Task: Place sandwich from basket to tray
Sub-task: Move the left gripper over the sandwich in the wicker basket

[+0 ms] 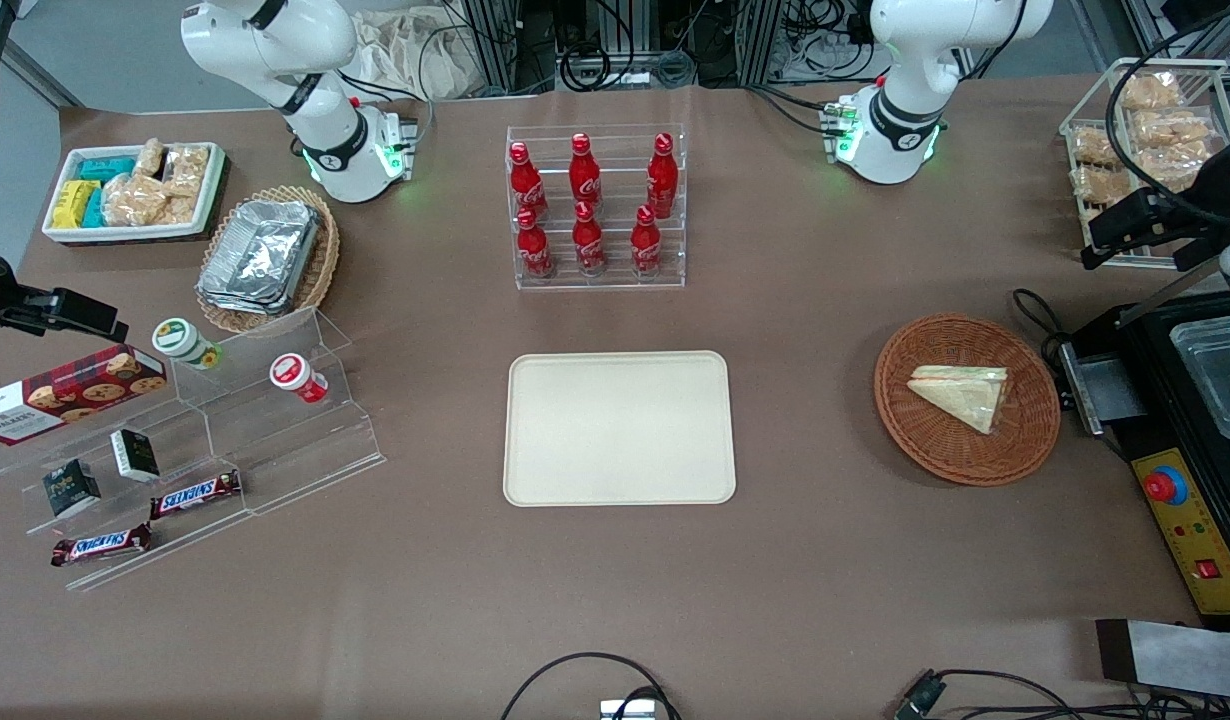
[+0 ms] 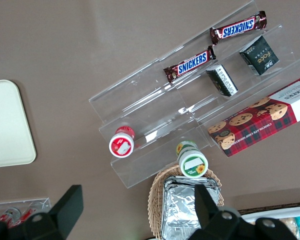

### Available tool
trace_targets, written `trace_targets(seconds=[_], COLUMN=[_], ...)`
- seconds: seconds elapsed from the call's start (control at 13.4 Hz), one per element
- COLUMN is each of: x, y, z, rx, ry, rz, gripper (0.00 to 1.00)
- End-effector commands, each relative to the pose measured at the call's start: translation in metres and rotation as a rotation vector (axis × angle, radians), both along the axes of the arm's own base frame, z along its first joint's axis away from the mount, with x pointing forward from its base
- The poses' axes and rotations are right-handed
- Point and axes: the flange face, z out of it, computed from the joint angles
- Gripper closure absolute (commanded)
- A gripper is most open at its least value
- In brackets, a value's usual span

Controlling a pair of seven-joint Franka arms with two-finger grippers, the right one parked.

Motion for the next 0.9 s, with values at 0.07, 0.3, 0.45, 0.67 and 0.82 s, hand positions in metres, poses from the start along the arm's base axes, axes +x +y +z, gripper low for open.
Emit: trace_targets(seconds=[0.07,0.3,0.45,0.67,0.82], x=[0.005,0.011,0.017,0.026,0.028], y=[-0.004,0.0,0.001,0.001,0.004], z=[0.005,-0.006,-0.021,-0.041,-0.056], rx=[-0.007,-0.004,0.006,0.038,0.043], ry=[-0.009,0.02,0.055,0.092,0.09], rz=[0.008,0.088,0.218,0.396,0.456], gripper=[0.0,0.0,0.0,0.0,0.0])
